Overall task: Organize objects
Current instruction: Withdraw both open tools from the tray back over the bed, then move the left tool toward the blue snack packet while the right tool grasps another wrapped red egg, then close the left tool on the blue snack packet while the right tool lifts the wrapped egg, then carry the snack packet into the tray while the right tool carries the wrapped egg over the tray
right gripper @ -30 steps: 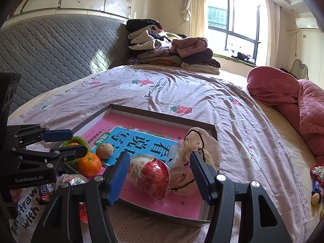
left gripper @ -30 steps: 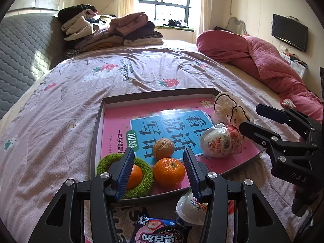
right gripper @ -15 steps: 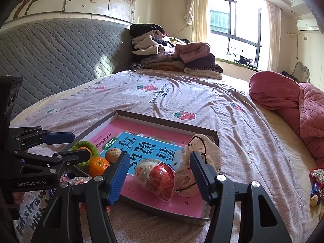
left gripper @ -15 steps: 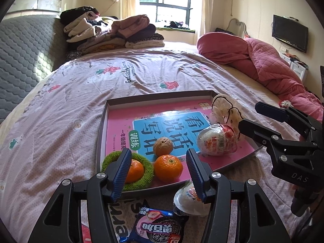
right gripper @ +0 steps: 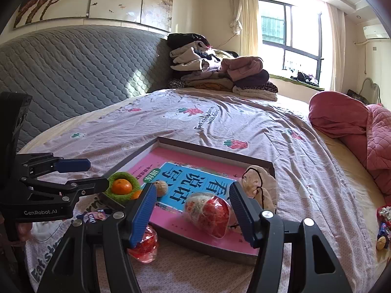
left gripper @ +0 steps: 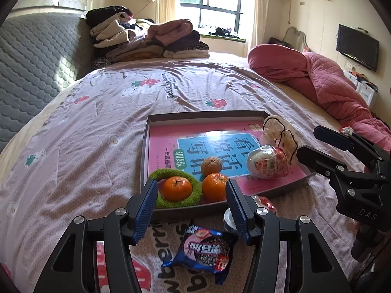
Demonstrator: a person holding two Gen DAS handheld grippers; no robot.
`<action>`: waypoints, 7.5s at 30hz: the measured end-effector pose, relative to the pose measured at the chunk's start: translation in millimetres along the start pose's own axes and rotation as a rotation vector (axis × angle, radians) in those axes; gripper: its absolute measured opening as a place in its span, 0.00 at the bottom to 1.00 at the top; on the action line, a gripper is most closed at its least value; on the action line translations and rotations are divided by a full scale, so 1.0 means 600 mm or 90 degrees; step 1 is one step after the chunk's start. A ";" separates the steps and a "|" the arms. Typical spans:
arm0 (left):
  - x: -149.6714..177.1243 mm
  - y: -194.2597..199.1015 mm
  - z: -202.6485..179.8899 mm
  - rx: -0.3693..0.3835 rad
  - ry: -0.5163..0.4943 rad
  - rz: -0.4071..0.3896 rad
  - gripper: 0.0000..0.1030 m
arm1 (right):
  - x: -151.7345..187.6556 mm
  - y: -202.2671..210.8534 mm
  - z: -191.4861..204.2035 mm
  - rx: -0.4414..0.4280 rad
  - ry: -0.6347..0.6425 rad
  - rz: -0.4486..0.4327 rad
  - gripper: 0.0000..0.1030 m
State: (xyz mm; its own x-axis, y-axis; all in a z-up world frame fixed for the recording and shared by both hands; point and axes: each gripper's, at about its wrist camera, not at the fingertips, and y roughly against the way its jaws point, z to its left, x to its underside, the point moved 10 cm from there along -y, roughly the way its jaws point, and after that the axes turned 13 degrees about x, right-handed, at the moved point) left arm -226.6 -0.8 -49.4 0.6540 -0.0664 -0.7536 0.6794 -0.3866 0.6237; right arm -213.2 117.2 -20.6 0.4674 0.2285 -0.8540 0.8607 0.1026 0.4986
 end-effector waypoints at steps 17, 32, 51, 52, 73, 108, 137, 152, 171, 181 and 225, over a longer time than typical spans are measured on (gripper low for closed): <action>0.096 0.050 0.002 -0.007 0.002 0.030 0.57 | 0.041 0.043 0.072 -0.025 0.061 0.006 0.62; 0.145 0.068 -0.026 -0.007 -0.024 0.049 0.57 | 0.093 0.060 0.083 -0.023 0.069 0.040 0.62; 0.180 0.043 -0.023 -0.010 -0.031 0.087 0.57 | 0.115 0.052 0.098 -0.019 0.103 0.052 0.62; 0.181 0.041 -0.022 -0.009 -0.030 0.089 0.57 | 0.116 0.051 0.099 -0.019 0.103 0.053 0.62; 0.171 0.001 -0.017 -0.003 -0.027 0.092 0.57 | 0.119 0.022 0.111 -0.013 0.133 0.057 0.62; 0.144 -0.041 0.027 -0.025 -0.035 0.098 0.63 | 0.134 -0.043 0.163 -0.044 0.265 0.074 0.62; 0.138 -0.059 0.034 0.028 -0.005 0.098 0.59 | 0.127 -0.031 0.153 -0.111 0.179 0.085 0.53; 0.133 -0.030 0.025 0.046 0.002 0.075 0.47 | 0.102 -0.010 0.118 -0.125 0.099 0.079 0.53; 0.120 -0.010 0.022 0.048 0.005 0.045 0.42 | 0.080 0.010 0.096 -0.136 0.054 0.064 0.53; 0.098 0.006 0.015 0.043 -0.004 0.017 0.34 | 0.070 0.018 0.089 -0.139 0.041 0.055 0.53; 0.012 -0.012 -0.019 0.058 -0.033 -0.005 0.01 | 0.025 0.049 0.037 -0.133 -0.018 0.015 0.53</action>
State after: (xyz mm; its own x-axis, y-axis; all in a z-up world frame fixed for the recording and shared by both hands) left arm -223.2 11.8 -57.0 0.6296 -0.1097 -0.7692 0.6495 -0.4689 0.5985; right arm -176.3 102.0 -22.3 0.4953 0.2062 -0.8439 0.7899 0.2974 0.5363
